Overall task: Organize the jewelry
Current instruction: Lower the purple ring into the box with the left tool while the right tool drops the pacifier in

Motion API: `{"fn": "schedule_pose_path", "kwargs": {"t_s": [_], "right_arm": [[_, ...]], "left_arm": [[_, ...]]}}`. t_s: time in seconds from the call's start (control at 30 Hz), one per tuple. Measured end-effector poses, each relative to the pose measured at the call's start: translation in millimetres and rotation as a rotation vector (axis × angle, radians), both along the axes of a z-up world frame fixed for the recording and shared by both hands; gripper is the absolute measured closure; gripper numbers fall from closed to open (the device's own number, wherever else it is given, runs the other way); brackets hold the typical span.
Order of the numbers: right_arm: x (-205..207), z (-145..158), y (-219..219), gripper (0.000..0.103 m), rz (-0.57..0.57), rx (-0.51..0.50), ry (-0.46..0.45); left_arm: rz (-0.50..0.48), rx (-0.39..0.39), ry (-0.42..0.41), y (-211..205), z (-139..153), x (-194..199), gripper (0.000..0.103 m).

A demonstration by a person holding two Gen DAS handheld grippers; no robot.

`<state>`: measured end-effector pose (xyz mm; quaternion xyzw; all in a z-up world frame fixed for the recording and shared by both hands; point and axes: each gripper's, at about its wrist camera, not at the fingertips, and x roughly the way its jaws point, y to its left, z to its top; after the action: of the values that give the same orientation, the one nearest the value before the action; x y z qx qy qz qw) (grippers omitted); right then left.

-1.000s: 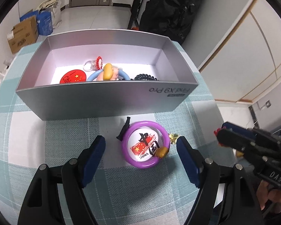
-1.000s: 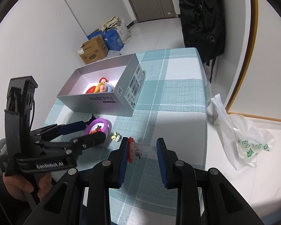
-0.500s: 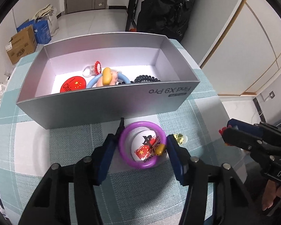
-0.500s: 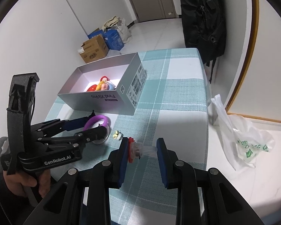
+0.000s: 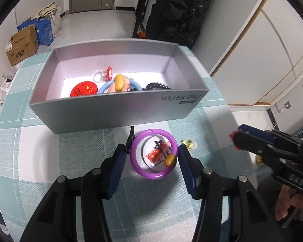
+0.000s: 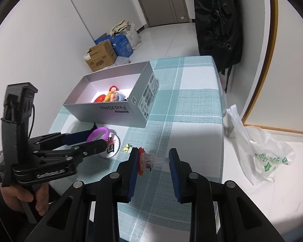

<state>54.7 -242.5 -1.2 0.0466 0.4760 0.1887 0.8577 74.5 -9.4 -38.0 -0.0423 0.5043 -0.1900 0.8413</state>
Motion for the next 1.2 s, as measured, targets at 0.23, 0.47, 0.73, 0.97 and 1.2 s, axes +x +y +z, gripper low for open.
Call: {"fn": "schedule_pose_path", "kwargs": {"t_s": [0.23,0.47,0.73,0.97,1.2], "right_arm": [[0,8,-1,0.075,-0.011,0.033,-0.034],[5,26,11,0.075,0.002,0.096,-0.085],[19,42,36,0.075,0.042,0.162,-0.115],[34,47,54,0.075,0.059,0.189,-0.11],[53,47,60,0.075,0.056,0.218,-0.09]], "left_arm": [[-0.01,-0.039,-0.093,5,33,-13,0.056],[0.052,-0.076,-0.189,20,58,-12,0.056],[0.133,-0.157,-0.165,43,59,3,0.056],[0.152,-0.184,-0.155,52,58,15,0.056],[0.16,-0.192,-0.143,55,55,30,0.056]]}}
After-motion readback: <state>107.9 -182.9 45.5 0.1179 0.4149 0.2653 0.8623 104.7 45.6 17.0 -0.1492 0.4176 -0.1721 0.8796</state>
